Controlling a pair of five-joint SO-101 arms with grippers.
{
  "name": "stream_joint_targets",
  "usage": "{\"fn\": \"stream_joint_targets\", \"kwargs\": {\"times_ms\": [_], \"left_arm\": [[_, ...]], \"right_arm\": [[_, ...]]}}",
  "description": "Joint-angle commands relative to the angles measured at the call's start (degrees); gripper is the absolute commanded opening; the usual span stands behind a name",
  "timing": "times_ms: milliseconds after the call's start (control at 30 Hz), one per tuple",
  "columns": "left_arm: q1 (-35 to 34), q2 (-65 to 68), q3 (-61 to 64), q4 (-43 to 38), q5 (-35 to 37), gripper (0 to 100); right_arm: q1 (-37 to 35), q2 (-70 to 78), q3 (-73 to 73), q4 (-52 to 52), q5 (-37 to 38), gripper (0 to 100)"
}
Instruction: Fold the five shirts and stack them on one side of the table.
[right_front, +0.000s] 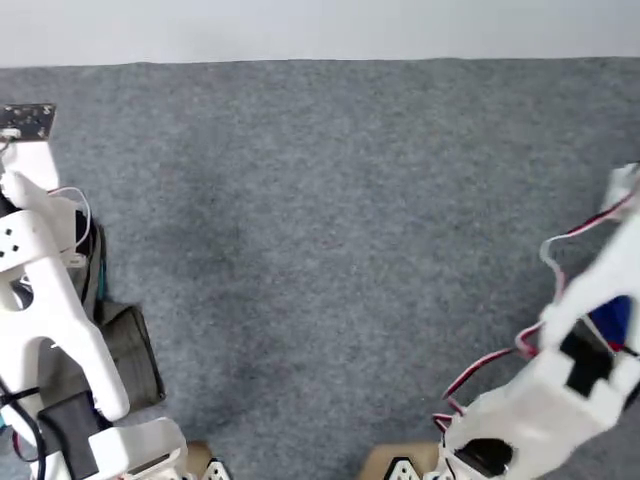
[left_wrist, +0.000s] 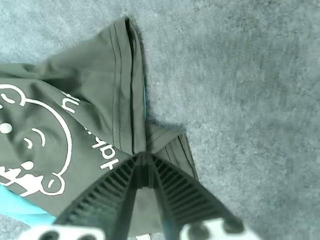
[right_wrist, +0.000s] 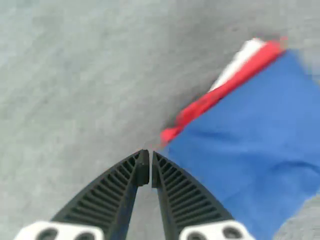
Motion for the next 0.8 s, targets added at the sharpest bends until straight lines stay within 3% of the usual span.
{"fn": "stream_joint_targets", "kwargs": {"times_ms": [0,333,767], "left_arm": [[0.26,-3.08,3.74,1.76,-5.01,4],[-2.73,-2.46,19.74,-1.32,-18.9,14],[-5.8,-2.46,41.8,-23.74,-29.01,17]], "right_arm": [[-4.35,-10.95,11.34,2.33,0.44,0.9],[-5.85,-18.15,28.4,2.33,0.79,0.9],[-5.85,-19.82,31.3,2.33,0.7,0.9]]}}
